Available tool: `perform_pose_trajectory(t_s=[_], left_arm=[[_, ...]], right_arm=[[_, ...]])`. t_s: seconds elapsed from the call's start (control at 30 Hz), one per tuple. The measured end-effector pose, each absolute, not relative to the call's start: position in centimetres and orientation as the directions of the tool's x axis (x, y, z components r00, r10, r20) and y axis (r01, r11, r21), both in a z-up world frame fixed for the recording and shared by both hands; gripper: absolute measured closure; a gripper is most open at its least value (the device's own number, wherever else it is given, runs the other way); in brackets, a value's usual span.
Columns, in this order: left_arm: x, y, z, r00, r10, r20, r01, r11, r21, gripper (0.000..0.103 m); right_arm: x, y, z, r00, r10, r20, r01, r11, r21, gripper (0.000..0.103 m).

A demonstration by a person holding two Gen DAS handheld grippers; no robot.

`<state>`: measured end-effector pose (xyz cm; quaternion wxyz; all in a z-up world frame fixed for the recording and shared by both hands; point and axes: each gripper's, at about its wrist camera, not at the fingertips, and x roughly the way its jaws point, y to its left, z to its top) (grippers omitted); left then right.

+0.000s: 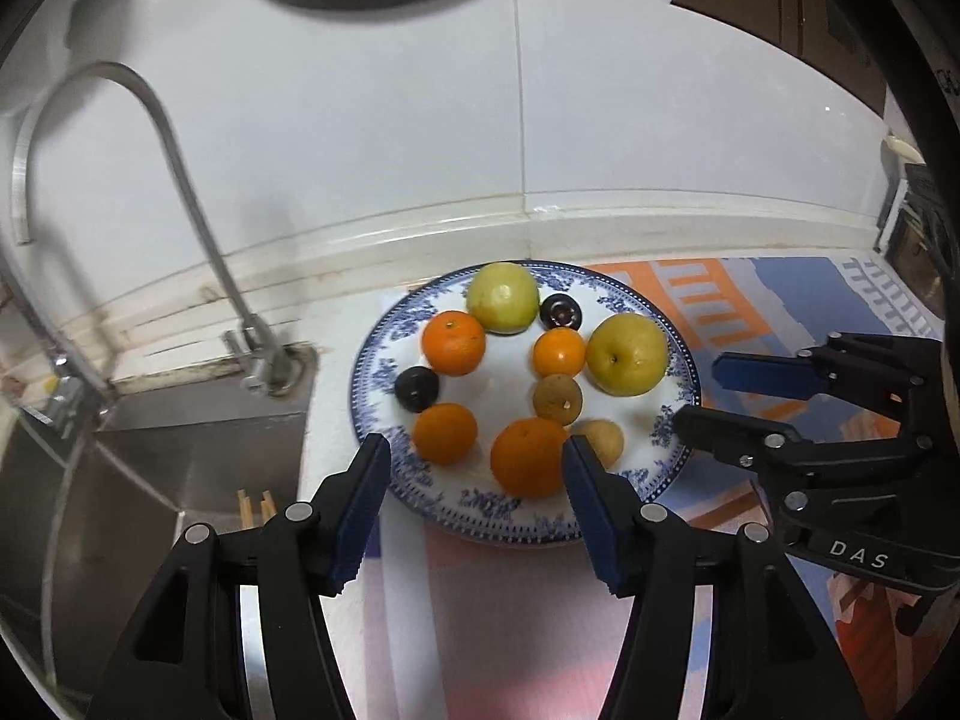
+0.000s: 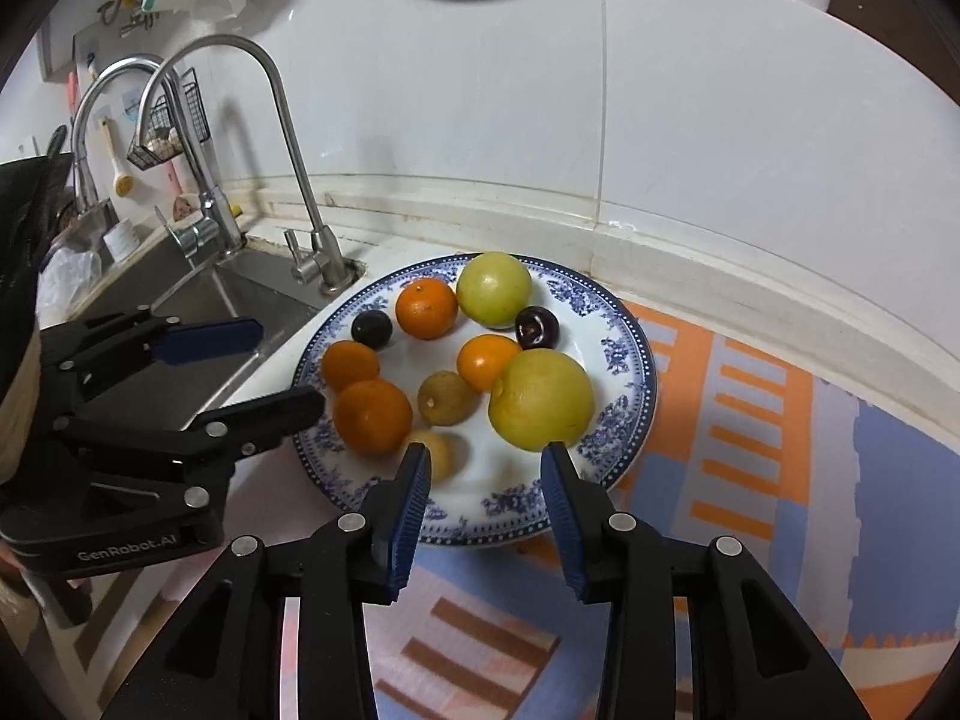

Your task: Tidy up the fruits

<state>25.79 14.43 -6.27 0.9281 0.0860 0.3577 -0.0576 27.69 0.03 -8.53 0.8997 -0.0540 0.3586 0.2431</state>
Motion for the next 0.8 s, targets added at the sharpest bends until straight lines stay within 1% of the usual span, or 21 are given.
perform_pose_trajectory(t_s=[0.1,0.17,0.23,0.3,0.37,0.4,0.43,0.47,0.5,0.53,0.6,0.67,0.8], left_arm=[[24.3,14.4,-5.5,0.742,-0.029,-0.670,0.134,0.985,0.106,0.045],[23.0,14.0,-5.0,0.748,-0.017,-0.664,0.115,0.988,0.103,0.040],[21.3,13.5,-4.4,0.764,-0.012,-0.645,0.100,0.990,0.099,0.035],[19.5,12.7,-3.7,0.779,0.003,-0.626,0.083,0.991,0.108,0.031],[17.7,11.9,-2.8,0.798,0.011,-0.603,0.074,0.991,0.116,0.028],[17.0,11.6,-2.5,0.805,0.016,-0.593,0.070,0.990,0.121,0.026],[16.3,11.3,-2.1,0.813,0.020,-0.582,0.065,0.990,0.125,0.025],[15.2,10.8,-1.6,0.827,0.021,-0.562,0.063,0.990,0.130,0.023],[14.4,10.5,-1.3,0.834,0.022,-0.552,0.062,0.989,0.133,0.019],[13.7,10.2,-0.9,0.840,0.023,-0.542,0.061,0.989,0.137,0.018],[12.1,9.4,-0.3,0.852,0.020,-0.522,0.065,0.988,0.143,0.017],[10.5,8.9,0.2,0.860,0.016,-0.509,0.066,0.988,0.143,0.014],[8.1,8.0,0.7,0.864,0.003,-0.503,0.074,0.988,0.133,0.010]], right_arm=[[26.6,-0.6,-8.1,0.637,0.385,-0.668,-0.461,0.885,0.071,0.064],[25.5,-1.3,-7.7,0.648,0.375,-0.663,-0.449,0.891,0.066,0.062],[24.0,-2.1,-7.1,0.668,0.357,-0.653,-0.428,0.902,0.054,0.054],[22.7,-3.0,-6.5,0.687,0.344,-0.639,-0.414,0.909,0.045,0.052],[21.1,-4.2,-5.6,0.707,0.328,-0.626,-0.390,0.920,0.042,0.047],[20.2,-4.8,-5.2,0.720,0.319,-0.617,-0.374,0.926,0.043,0.041],[19.3,-5.4,-4.7,0.734,0.306,-0.606,-0.357,0.933,0.038,0.038],[18.4,-6.0,-4.3,0.748,0.290,-0.597,-0.341,0.940,0.030,0.036],[17.5,-6.5,-4.0,0.762,0.274,-0.587,-0.325,0.946,0.020,0.033],[16.6,-7.1,-3.6,0.774,0.260,-0.578,-0.310,0.951,0.013,0.029],[14.8,-8.2,-2.9,0.790,0.241,-0.564,-0.285,0.958,0.010,0.025],[13.6,-9.0,-2.3,0.796,0.235,-0.557,-0.274,0.962,0.015,0.025],[10.5,-10.5,-1.4,0.812,0.213,-0.544,-0.243,0.970,0.018,0.019]])
